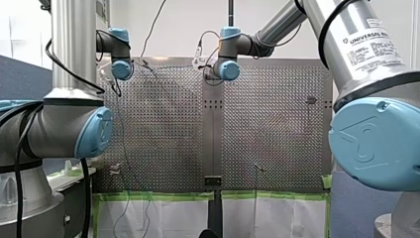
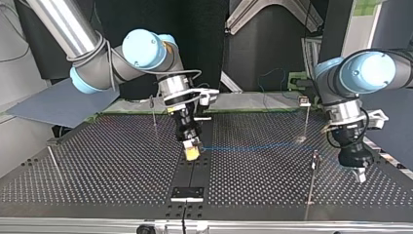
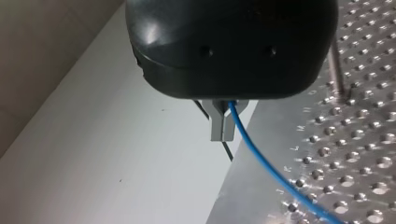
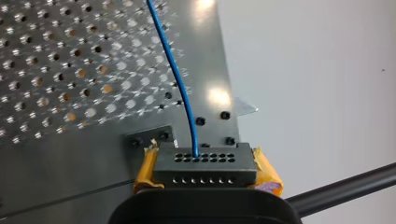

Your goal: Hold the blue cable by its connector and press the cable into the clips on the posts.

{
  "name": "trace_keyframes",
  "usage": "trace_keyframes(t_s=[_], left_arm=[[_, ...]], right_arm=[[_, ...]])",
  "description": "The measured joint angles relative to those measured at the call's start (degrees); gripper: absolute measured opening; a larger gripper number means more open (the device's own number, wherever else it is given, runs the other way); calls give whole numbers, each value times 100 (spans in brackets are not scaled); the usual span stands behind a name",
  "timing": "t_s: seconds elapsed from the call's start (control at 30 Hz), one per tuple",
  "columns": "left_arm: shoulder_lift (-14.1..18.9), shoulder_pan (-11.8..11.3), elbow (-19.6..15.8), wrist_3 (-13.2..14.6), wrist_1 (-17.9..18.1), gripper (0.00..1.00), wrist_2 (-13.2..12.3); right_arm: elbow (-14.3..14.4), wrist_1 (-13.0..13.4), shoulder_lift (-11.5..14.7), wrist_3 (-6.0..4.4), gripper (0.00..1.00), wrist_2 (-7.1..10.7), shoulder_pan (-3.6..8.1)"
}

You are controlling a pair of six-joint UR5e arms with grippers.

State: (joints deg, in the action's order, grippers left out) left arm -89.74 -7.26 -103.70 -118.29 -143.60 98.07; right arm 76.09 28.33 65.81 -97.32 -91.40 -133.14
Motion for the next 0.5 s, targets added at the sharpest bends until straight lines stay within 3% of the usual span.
trace_keyframes(t_s=[0.23,0.5], left_arm=[[-230,-37,234,-43,-232,0,-158],[-264,-67,356,-61,-330,0,-179]], right_arm=[[-145,-26,-21,-17,0,24,15],[-286,-83,-245,-17,0,39,67]])
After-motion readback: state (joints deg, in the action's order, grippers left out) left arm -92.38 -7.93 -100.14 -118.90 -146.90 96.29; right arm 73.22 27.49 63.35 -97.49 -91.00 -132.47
